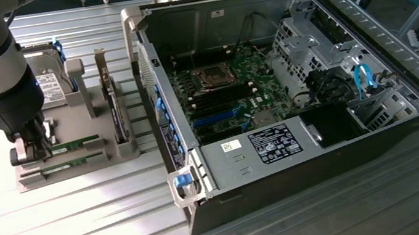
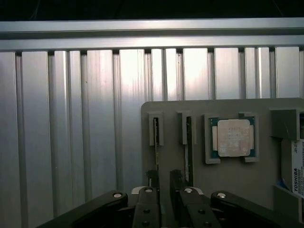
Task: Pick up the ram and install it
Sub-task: 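Pick up the ram and move it above insertion slot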
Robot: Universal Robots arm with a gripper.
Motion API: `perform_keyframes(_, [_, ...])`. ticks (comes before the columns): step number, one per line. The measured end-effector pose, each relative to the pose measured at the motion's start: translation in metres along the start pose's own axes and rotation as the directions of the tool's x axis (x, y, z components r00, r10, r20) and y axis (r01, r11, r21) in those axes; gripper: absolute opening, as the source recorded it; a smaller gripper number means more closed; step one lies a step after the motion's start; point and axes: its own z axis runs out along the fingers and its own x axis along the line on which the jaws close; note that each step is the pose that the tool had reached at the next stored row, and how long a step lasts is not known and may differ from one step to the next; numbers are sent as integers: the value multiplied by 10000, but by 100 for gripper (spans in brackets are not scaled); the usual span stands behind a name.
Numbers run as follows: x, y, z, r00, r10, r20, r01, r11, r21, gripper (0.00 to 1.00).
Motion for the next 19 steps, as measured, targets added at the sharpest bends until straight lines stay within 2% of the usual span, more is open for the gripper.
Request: perform_keyframes(19, [28,-7,198,10000,0,-1,0,10000,-2,24])
